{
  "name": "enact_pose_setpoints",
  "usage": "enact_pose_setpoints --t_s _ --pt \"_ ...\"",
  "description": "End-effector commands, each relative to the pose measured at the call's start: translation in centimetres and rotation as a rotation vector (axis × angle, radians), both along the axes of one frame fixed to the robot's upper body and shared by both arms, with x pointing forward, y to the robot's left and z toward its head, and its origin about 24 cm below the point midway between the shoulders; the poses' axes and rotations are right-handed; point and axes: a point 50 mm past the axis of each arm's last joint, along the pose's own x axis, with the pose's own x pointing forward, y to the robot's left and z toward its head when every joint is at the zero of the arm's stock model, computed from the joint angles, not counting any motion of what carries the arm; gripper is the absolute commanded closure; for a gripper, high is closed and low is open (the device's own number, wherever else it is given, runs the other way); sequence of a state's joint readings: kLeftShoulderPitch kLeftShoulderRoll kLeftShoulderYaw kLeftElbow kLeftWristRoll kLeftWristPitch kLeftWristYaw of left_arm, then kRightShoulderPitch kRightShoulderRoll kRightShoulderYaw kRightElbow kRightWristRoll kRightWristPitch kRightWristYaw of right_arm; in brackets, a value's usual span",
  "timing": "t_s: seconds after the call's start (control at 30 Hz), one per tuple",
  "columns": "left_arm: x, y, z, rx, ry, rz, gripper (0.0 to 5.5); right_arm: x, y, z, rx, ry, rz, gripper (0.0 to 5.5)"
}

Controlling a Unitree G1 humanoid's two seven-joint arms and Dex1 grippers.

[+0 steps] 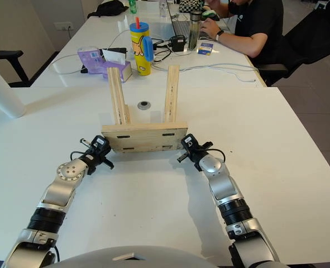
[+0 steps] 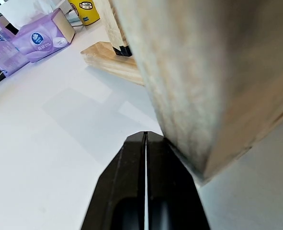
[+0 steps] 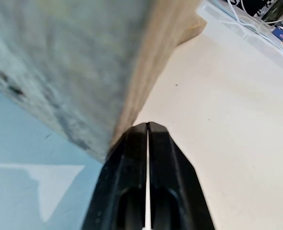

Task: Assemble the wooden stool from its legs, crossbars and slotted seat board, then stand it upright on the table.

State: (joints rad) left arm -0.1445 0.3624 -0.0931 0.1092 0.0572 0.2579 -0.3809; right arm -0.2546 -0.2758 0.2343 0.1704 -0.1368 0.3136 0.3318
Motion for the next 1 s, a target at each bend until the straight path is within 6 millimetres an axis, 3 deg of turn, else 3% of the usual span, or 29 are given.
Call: enact_pose_setpoints --t_s 0.03,0.23,0.63,0.7,0.83,1.0 --pt "0.1 -2.6 1.4 -0.131 -0.032 -0.073 5.47 0.0 1.9 1.3 0.103 -0.064 0.106 5.5" --pt "0.2 -4.4 4.7 -0.22 -0.12 -0.156 5.47 0.0 3.3 4.3 0.228 -0.179 0.192 5.5" --pt "0.3 -7.4 16.7 -0.299 -0.458 -0.303 5.47 -0.1 4.7 15.2 0.338 -0.512 0.281 5.5" --pt "0.3 -7.4 17.2 -0.29 -0.467 -0.307 5.47 -0.1 4.7 16.6 0.355 -0.552 0.279 5.5" --pt "0.4 -7.1 16.4 -0.263 -0.436 -0.289 5.47 -0.2 4.7 18.6 0.386 -0.608 0.269 5.5" --pt "0.5 -6.1 14.8 -0.242 -0.389 -0.238 5.47 -0.4 4.7 18.9 0.393 -0.613 0.265 5.5"
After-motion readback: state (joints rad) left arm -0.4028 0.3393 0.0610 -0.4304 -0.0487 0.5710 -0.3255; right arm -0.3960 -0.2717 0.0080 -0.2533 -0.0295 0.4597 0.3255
